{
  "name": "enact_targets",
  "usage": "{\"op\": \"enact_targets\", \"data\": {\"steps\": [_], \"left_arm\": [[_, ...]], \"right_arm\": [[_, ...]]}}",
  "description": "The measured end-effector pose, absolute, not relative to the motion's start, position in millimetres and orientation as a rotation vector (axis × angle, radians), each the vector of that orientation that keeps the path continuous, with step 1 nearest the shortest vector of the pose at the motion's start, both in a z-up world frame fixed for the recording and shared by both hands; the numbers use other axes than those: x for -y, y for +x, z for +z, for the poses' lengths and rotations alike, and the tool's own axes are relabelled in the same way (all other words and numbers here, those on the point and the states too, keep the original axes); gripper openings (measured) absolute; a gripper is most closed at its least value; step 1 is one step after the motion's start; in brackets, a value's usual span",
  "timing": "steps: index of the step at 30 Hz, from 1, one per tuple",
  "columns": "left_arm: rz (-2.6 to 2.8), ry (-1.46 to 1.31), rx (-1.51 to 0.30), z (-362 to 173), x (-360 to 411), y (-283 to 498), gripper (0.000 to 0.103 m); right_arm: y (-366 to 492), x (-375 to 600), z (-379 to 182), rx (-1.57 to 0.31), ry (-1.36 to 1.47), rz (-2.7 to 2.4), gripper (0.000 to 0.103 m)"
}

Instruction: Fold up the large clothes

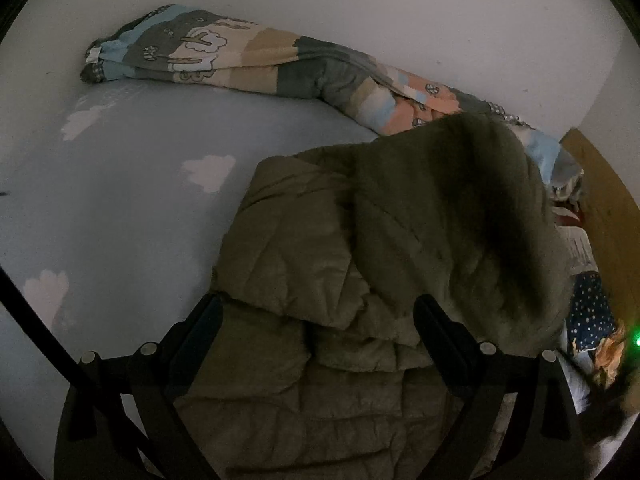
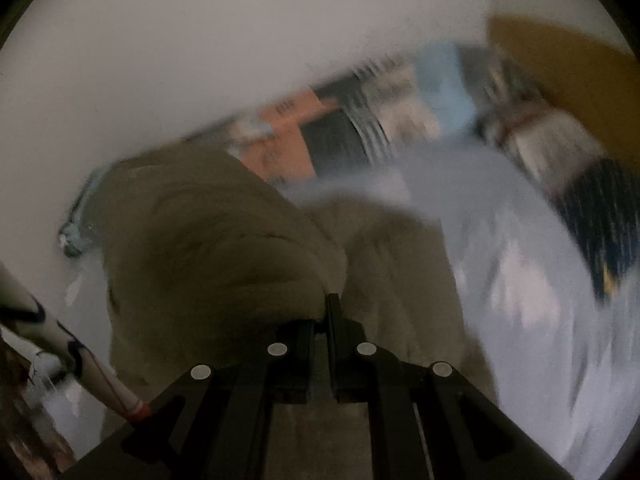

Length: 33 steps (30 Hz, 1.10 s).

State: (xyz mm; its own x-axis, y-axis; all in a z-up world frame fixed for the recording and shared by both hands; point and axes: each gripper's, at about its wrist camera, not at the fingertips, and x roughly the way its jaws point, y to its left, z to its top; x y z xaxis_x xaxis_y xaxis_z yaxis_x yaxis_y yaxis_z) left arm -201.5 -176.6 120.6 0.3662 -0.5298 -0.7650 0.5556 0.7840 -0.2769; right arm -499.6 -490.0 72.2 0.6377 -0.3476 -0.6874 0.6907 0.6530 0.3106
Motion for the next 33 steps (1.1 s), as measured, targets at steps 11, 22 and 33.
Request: {"op": "enact_targets", "data": {"steps": [11, 22, 33], "left_arm": [[-0.751, 0.047, -0.931, 110.6, 211.6, -219.1, 0.096], [-0.648, 0.313, -0.965, 48.4, 274.8, -221.1, 0.096], [-0.653, 0.288, -0.972, 46.5, 265.4, -219.4, 0.096]], "right_arm": [[-486.0, 482.1, -24.9, -0.798, 0.601, -0.739, 0.006], [-487.6, 495.3, -28.2, -0.814, 0.639, -0.682, 0.007], [-515.2, 496.8, 36.9, -0.646, 0.610, -0.676, 0.023]]}}
